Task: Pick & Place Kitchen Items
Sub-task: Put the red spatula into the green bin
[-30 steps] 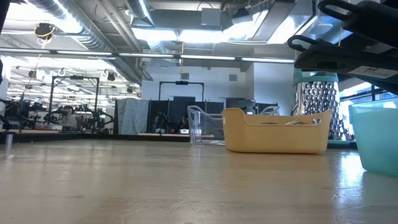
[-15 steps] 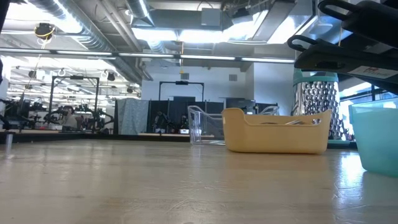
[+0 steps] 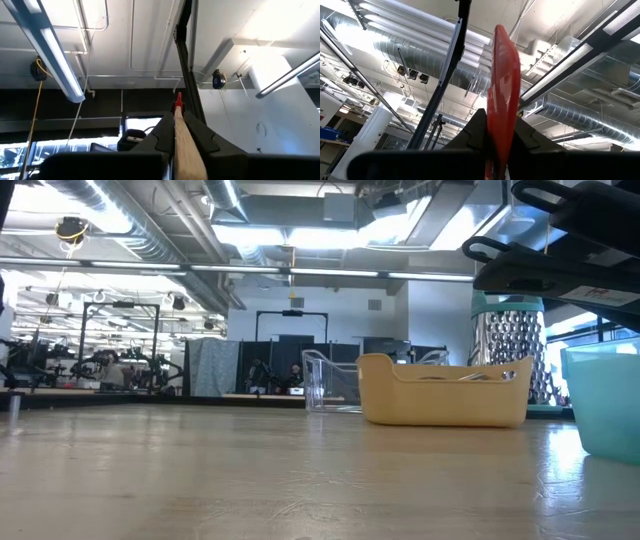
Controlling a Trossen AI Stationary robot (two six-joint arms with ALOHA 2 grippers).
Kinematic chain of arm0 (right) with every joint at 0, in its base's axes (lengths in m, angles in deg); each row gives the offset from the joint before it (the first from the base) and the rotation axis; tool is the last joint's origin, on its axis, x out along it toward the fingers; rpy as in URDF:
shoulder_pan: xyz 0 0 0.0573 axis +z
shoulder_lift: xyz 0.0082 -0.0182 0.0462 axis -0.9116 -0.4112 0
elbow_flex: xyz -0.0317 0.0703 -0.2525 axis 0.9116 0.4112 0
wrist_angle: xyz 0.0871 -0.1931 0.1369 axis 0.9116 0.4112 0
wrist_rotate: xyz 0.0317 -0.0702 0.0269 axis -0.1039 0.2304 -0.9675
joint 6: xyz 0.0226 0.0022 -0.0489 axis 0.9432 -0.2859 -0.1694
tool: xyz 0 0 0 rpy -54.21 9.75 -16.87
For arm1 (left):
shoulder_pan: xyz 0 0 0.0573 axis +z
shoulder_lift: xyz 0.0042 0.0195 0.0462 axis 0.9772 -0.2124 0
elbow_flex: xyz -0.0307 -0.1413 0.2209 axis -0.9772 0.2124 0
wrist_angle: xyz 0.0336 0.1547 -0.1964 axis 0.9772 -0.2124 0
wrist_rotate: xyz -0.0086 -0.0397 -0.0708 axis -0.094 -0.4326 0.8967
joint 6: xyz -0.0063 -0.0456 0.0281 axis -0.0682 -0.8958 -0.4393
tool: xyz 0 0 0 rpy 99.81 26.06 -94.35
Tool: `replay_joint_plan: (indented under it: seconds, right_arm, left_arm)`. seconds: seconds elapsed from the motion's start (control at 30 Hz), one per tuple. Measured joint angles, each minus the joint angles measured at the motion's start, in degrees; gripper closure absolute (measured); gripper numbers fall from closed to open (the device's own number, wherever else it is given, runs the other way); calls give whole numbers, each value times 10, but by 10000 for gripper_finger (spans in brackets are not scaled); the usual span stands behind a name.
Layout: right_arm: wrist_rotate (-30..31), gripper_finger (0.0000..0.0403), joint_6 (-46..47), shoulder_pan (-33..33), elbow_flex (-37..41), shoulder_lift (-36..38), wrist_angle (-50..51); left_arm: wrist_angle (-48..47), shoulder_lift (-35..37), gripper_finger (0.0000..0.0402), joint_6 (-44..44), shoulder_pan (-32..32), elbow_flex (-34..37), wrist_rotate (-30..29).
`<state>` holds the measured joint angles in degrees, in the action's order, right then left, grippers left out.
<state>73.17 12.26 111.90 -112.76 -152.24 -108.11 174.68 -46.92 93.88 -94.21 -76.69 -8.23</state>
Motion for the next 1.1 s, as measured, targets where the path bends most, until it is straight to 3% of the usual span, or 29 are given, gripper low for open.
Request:
replay_joint_plan:
  seconds: [0.13,0.27,0.37,0.53,0.7,0.9,1.1]
  right_arm:
    - [0,353,0,0,0,0,3]
    - [7,308,-5,0,0,-1,19]
    - [46,268,-4,3,0,-1,28]
    - [164,199,5,15,-12,-1,70]
    - [286,149,63,39,-46,0,205]
    - [380,131,115,91,-70,0,320]
    - [580,131,99,141,-84,0,319]
  left_arm:
    - [-2,0,387,3,-8,0,-10]
    - [-21,0,387,9,-17,0,-25]
    - [-35,0,388,18,-26,1,-45]
    - [-57,3,389,60,-53,-1,-102]
    - [-61,4,389,143,-94,-1,-189]
    - [-111,35,389,227,-146,5,-241]
    - [-148,51,389,277,-187,8,-329]
